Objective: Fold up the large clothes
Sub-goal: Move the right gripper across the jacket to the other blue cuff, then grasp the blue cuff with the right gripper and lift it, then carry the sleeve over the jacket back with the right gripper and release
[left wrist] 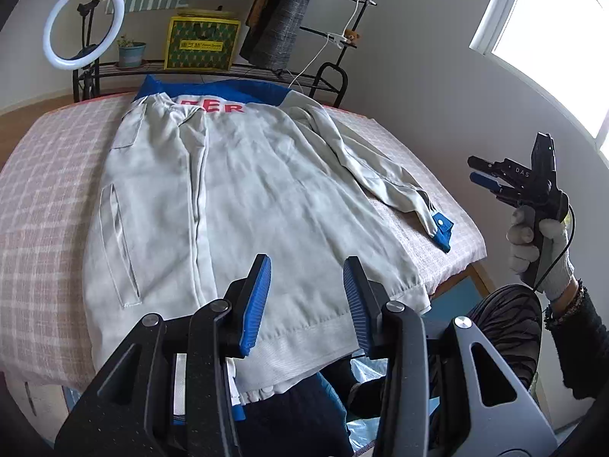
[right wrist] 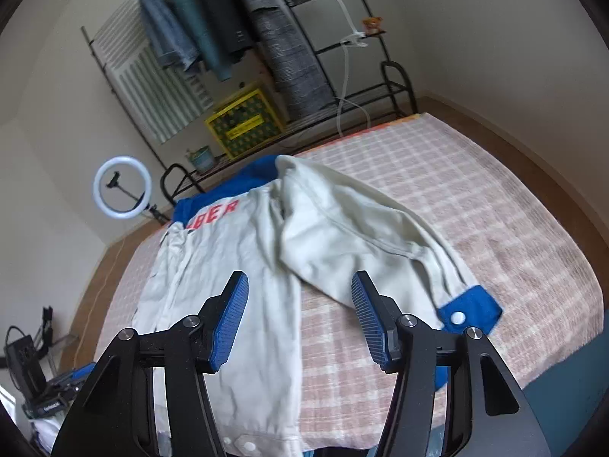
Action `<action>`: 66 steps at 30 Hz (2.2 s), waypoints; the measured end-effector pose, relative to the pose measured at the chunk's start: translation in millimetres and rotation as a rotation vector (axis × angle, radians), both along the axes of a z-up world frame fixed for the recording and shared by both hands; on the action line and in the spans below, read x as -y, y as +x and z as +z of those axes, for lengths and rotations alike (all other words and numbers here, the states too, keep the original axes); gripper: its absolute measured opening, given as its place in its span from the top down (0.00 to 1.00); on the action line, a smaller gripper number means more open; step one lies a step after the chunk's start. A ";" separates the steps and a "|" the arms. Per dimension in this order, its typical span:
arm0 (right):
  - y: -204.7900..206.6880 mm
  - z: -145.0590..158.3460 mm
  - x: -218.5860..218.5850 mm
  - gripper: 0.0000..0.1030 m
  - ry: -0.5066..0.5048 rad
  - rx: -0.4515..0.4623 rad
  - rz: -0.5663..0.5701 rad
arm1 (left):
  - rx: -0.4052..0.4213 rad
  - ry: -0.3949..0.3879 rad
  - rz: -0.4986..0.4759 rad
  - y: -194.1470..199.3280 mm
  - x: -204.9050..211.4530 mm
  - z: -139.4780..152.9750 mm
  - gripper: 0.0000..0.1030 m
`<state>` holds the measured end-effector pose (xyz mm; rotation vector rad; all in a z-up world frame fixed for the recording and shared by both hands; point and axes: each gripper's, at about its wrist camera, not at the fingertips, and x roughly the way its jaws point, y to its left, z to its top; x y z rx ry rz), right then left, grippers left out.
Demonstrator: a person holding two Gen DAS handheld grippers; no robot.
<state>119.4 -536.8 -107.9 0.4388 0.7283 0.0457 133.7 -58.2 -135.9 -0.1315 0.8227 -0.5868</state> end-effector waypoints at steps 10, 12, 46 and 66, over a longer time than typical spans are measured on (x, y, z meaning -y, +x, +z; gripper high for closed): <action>2.3 -63.5 101.2 0.46 -0.081 -0.201 -0.194 | -0.043 -0.038 -0.027 4.6 33.8 -15.2 0.51; 3.1 -85.1 117.3 0.46 -0.059 -0.255 -0.219 | -0.050 -0.042 -0.027 5.7 37.3 -15.5 0.51; 39.2 68.9 105.6 0.93 -0.510 -0.034 -0.123 | -0.069 -0.009 -0.023 24.8 46.1 -29.0 0.51; -44.9 44.0 -162.3 0.93 -0.743 0.096 0.560 | -0.041 -0.040 0.008 16.8 16.8 -22.0 0.51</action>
